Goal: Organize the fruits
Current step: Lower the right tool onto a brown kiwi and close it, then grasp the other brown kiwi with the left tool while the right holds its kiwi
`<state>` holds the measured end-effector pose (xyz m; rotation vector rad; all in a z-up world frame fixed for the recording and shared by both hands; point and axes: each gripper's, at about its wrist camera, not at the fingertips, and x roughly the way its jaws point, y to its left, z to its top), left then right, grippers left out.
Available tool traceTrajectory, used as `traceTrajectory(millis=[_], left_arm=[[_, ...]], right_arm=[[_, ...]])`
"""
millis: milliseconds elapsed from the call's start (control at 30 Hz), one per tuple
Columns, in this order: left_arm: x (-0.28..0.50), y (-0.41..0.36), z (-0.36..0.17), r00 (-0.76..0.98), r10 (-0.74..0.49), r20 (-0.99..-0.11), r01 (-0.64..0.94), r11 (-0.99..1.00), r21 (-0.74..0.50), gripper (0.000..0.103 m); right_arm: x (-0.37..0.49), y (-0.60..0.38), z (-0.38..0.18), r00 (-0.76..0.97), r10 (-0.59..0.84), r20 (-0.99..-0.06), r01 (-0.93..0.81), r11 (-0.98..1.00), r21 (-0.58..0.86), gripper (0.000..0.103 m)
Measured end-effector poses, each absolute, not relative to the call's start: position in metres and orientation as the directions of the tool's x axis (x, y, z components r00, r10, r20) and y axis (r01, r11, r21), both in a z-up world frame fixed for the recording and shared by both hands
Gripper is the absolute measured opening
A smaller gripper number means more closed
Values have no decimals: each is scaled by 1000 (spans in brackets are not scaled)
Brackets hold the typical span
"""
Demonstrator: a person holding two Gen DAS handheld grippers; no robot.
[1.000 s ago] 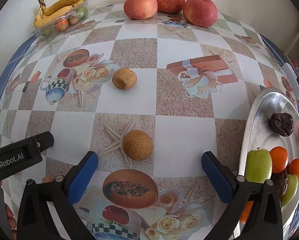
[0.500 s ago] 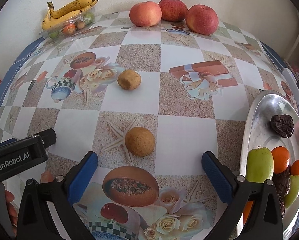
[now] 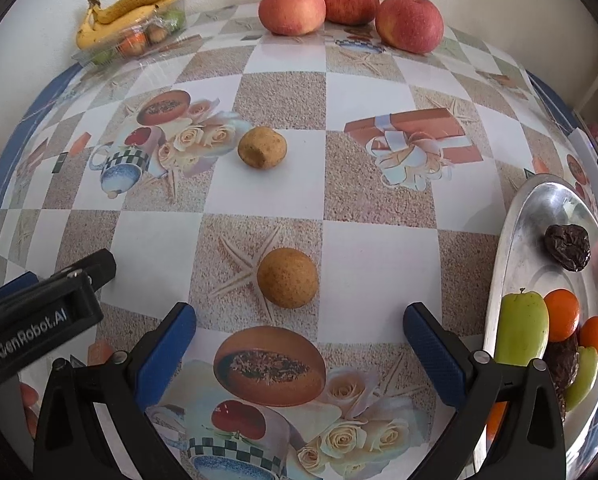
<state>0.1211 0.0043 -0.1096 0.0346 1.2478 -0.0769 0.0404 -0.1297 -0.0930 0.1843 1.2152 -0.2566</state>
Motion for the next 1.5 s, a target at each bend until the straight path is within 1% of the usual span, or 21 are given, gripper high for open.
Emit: traceTrajectory(millis=[100, 233, 400, 500, 567, 633, 667, 700, 733, 900, 933, 1000, 1067, 1167, 1233, 1267, 1367, 1400, 1500], left_arm=[[122, 3, -110, 311, -38, -950, 75, 997, -16, 103], [121, 4, -110, 315, -38, -948, 67, 998, -18, 103], [126, 7, -110, 294, -42, -955, 55, 998, -27, 103], [132, 11, -110, 236, -49, -970, 72, 997, -33, 103], [135, 14, -110, 223, -56, -973, 64, 997, -42, 103], [135, 20, -109, 225, -67, -972, 34, 998, -61, 103], [135, 24, -109, 220, -71, -973, 22, 997, -68, 102], [136, 27, -108, 213, -81, -974, 9, 997, -81, 102], [137, 31, -109, 210, -89, -974, -1, 996, -91, 102], [138, 47, -107, 199, -141, -970, -64, 986, -156, 101], [138, 49, -107, 199, -148, -969, -68, 984, -164, 100], [137, 54, -105, 206, -153, -967, -69, 983, -170, 99], [136, 54, -102, 213, -158, -964, -66, 982, -175, 98], [136, 52, -97, 222, -164, -961, -63, 981, -183, 98], [137, 54, -92, 229, -168, -959, -62, 980, -186, 98], [137, 54, -91, 232, -168, -958, -62, 981, -186, 98], [139, 58, -87, 240, -168, -956, -61, 980, -188, 96], [140, 59, -85, 244, -170, -955, -60, 980, -189, 96], [140, 53, -76, 261, -176, -949, -50, 979, -195, 96]], right_arm=[[37, -128, -93, 341, -106, -934, 293, 956, -2, 103], [49, -132, -93, 266, -83, -960, 286, 958, -3, 103], [51, -137, -87, 275, -126, -953, 308, 951, -37, 102], [53, -132, -80, 299, -155, -942, 289, 955, -65, 100], [54, -128, -76, 315, -151, -937, 267, 961, -65, 95], [57, -123, -73, 328, -137, -935, 247, 967, -56, 83], [57, -122, -73, 331, -128, -935, 240, 970, -47, 80], [59, -121, -71, 331, -121, -936, 235, 971, -43, 74], [60, -120, -72, 331, -122, -936, 233, 971, -44, 72], [59, -127, -72, 330, -160, -930, 262, 962, -73, 71], [59, -128, -70, 334, -158, -929, 268, 961, -67, 62], [59, -129, -69, 331, -124, -936, 265, 964, -34, 48], [59, -130, -71, 325, -100, -940, 267, 964, -11, 47], [60, -132, -72, 321, -124, -939, 273, 962, -33, 45], [59, -133, -71, 324, -109, -940, 277, 961, -16, 35], [59, -133, -70, 326, -99, -940, 279, 960, -4, 33], [59, -133, -71, 319, -86, -944, 282, 960, 7, 31], [59, -133, -71, 315, -85, -945, 279, 960, 6, 28], [59, -133, -68, 324, -74, -943, 277, 961, 20, 27]])
